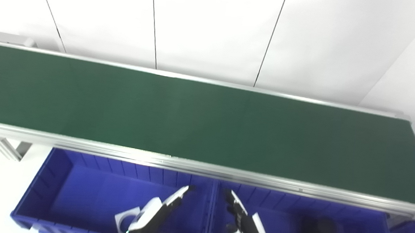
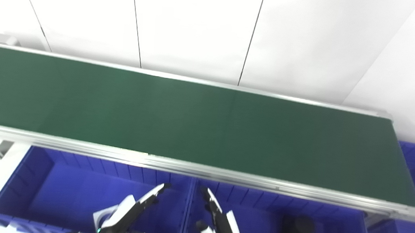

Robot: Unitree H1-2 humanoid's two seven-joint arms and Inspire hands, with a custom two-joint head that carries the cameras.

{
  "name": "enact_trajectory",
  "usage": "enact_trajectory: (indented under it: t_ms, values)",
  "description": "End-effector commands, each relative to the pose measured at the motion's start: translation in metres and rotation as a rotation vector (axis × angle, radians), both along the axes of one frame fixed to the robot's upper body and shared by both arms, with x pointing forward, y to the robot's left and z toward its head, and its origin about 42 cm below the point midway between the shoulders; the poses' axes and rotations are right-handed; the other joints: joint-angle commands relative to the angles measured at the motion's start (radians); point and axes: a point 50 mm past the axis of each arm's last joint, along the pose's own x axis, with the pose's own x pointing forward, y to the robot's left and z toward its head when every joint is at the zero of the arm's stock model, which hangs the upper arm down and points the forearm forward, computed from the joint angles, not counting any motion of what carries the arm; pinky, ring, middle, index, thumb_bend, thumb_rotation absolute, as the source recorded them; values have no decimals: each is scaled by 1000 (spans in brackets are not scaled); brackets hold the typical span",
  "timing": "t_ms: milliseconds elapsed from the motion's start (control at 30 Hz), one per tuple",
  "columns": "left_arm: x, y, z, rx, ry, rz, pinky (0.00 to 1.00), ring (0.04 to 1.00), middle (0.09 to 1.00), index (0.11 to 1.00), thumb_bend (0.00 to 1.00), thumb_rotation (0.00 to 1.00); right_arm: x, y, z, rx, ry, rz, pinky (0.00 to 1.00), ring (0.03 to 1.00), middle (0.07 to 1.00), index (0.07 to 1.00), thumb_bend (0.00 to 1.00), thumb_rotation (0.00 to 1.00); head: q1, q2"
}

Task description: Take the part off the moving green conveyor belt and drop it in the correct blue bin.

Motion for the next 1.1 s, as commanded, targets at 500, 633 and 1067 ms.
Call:
enact_trajectory:
  t_ms: [500, 633, 1067]
  values:
    - [26, -19, 21, -370, 70, 22, 955, 974, 973, 939, 858, 705, 6, 11, 9, 7, -82, -41, 877, 925, 939, 932, 995, 897, -51, -45]
    - [25, -20, 24, -348, 52, 5, 953, 977, 978, 951, 806, 819, 6, 10, 10, 0, -89, -37, 867, 922, 938, 932, 989, 898, -50, -37]
    - [27, -2, 23, -306, 48, 11, 1000, 1000, 1000, 981, 774, 919, 7, 25, 10, 9, -94, -33, 880, 934, 946, 940, 1000, 912, -125, -1]
